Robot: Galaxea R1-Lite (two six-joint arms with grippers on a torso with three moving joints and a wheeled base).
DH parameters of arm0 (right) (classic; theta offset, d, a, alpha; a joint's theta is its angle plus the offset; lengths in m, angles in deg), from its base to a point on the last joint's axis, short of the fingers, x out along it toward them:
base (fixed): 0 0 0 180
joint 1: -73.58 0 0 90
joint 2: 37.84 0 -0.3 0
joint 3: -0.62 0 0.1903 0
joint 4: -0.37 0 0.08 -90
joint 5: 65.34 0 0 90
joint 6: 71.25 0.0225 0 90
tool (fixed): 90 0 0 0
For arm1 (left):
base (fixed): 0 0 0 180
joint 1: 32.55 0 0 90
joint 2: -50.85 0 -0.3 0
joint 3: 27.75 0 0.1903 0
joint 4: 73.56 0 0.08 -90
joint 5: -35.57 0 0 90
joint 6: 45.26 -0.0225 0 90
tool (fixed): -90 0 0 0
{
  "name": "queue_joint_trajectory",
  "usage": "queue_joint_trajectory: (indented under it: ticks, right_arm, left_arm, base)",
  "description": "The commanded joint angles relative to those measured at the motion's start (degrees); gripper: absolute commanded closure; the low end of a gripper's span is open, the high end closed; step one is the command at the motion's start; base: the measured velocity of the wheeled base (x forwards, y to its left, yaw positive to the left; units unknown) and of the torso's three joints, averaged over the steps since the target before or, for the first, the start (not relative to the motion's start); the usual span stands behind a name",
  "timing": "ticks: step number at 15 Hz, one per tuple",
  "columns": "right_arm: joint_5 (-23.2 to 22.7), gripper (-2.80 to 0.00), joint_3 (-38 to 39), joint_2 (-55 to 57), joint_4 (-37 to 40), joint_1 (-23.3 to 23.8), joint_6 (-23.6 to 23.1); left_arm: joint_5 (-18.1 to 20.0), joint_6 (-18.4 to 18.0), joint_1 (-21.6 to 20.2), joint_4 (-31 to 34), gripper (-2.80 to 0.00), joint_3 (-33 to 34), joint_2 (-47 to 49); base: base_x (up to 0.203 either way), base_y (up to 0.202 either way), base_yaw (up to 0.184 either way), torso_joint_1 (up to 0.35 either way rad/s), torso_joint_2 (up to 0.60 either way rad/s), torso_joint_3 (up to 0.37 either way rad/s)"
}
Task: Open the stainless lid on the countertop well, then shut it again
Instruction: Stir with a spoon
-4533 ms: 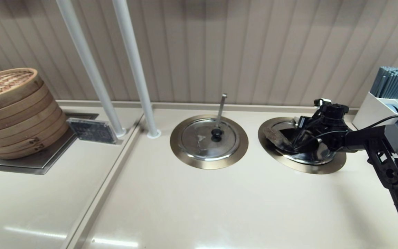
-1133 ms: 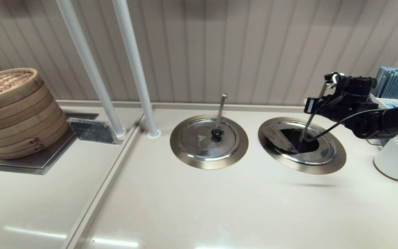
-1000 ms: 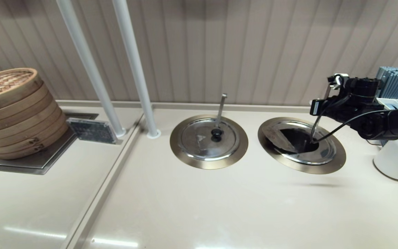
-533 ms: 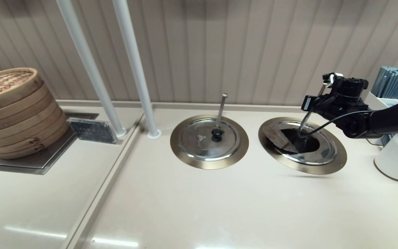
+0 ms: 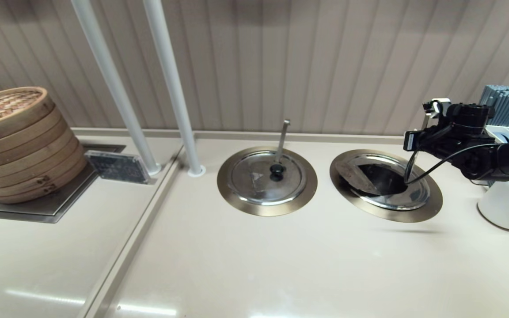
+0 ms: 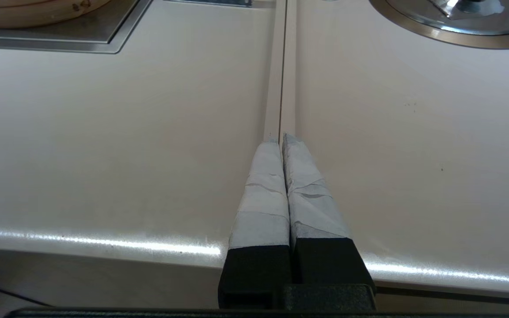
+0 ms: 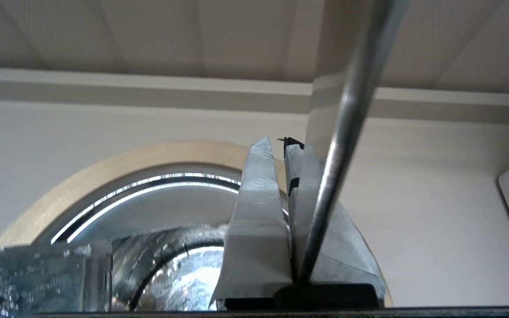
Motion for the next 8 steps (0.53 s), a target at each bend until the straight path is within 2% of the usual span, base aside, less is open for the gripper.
queue_joint_trajectory:
  ticks: [1, 3, 8]
  right_arm:
    - [2.7, 0.00, -3.4, 3.3, -1.3, -1.4, 4.0]
    - [3.8, 0.00, -4.7, 3.1, 0.9, -2.8, 8.6]
    - [3.7, 0.00, -8.7, 7.1, 3.3, -2.5, 8.9]
  left_arm:
    - [0.0, 0.0, 0.0, 0.0, 0.00, 0.0, 0.0]
    - [0.0, 0.0, 0.0, 0.0, 0.00, 0.0, 0.0]
    - [0.0, 0.0, 0.0, 0.0, 0.00, 0.0, 0.0]
  base:
    - [0.000, 0.000, 0.000, 0.000, 0.00, 0.000]
    - [0.000, 0.000, 0.000, 0.000, 0.00, 0.000]
    - [0.000, 0.000, 0.000, 0.000, 0.00, 0.000]
